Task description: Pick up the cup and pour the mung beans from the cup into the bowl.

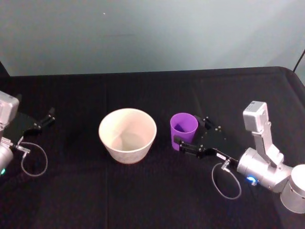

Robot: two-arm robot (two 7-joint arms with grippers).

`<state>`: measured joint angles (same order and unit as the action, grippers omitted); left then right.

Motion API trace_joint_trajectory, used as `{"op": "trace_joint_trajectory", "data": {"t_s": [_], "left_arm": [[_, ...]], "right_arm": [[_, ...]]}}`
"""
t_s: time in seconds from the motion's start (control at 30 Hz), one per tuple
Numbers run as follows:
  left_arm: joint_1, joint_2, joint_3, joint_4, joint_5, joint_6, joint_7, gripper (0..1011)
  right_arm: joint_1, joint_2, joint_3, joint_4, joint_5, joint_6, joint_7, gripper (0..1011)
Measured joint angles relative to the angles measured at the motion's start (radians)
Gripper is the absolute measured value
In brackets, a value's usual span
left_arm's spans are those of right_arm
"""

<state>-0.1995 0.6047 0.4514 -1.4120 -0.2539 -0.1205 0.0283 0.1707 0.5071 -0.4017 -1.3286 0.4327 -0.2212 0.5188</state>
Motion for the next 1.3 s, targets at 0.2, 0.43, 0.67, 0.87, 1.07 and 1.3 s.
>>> {"op": "trace_joint_trajectory", "data": {"t_s": [0.2,0.43,0.67,0.87,1.07,1.3], "left_arm": [[0.000,0.000,0.000,0.000,0.000,0.000,0.000,1000],[0.000,0.000,0.000,0.000,0.000,0.000,0.000,1000],[0.000,0.000,0.000,0.000,0.000,0.000,0.000,1000],[0.000,0.000,0.000,0.000,0.000,0.000,0.000,1000],[0.000,0.000,0.000,0.000,0.000,0.000,0.000,1000],[0.000,0.000,0.000,0.000,0.000,0.000,0.000,1000]], "right_arm": [[0.005,-0.018,0.013,0.023,-0.008,-0.002,0.010,1003],[0.013,-0.037,0.023,0.049,-0.015,-0.013,0.034,1003],[0.016,-0.053,0.036,0.070,-0.010,-0.025,0.061,1003],[0.016,-0.052,0.035,0.070,-0.010,-0.025,0.061,1003],[0.016,-0.051,0.034,0.068,-0.009,-0.024,0.059,998],[0.015,-0.051,0.033,0.067,-0.009,-0.024,0.058,862]]}}
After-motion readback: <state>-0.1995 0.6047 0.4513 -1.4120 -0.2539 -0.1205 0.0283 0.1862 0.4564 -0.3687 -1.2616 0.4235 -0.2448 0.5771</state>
